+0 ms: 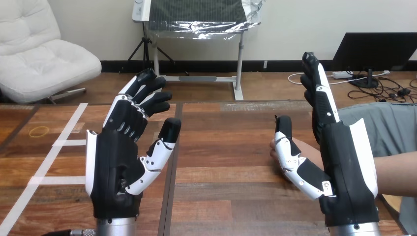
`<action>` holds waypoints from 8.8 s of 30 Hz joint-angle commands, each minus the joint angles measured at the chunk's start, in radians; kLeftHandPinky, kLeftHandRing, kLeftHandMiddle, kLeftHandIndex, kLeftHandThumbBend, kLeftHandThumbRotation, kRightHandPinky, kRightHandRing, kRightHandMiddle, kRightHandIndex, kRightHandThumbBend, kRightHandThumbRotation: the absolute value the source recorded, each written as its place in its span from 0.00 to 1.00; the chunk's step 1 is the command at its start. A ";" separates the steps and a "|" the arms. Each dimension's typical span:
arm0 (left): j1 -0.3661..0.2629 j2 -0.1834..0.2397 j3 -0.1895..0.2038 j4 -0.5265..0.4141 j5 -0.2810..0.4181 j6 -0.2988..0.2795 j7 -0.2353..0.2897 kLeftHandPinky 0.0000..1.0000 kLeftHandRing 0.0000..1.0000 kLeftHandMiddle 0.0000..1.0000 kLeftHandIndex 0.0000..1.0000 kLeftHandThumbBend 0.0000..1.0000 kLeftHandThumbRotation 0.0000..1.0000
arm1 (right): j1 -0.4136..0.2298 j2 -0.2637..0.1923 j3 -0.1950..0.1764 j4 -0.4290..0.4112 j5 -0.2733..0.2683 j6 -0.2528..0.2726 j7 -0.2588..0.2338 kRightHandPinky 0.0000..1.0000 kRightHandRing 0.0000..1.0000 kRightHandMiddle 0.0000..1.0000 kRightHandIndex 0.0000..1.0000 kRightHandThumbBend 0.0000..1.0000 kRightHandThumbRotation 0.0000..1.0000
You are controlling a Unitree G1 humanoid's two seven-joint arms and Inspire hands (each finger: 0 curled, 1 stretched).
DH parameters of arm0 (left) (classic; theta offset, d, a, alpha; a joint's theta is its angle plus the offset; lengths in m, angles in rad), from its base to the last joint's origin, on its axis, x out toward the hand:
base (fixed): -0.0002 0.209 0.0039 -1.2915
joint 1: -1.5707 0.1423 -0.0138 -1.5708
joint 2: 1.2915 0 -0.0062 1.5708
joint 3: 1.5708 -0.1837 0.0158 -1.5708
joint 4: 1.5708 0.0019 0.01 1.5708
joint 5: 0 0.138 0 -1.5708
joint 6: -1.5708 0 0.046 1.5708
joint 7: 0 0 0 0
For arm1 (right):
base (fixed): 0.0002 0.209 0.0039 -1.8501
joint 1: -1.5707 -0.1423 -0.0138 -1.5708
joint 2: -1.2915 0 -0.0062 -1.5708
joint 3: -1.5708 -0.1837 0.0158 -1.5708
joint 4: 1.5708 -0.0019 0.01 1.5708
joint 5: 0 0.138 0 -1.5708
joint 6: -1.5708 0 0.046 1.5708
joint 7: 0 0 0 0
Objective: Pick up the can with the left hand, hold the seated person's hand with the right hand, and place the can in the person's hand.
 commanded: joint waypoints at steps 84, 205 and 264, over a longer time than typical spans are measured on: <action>-0.217 0.696 0.251 -0.319 0.452 0.748 -0.355 0.88 0.94 0.95 0.91 0.81 0.31 | -0.096 0.006 -0.058 -0.015 0.026 0.020 0.026 0.97 0.98 1.00 0.99 0.00 0.00; -0.782 0.733 -0.172 0.480 0.597 0.659 -0.315 0.92 0.94 0.94 0.91 0.87 0.24 | -0.141 -0.025 -0.158 -0.018 0.086 0.026 0.113 0.65 0.82 0.85 0.77 0.00 0.00; -0.836 0.594 -0.275 0.848 0.662 0.506 0.027 0.79 0.87 0.91 0.89 0.75 0.28 | -0.125 -0.027 -0.165 -0.023 0.113 0.022 0.132 0.63 0.79 0.79 0.71 0.00 0.00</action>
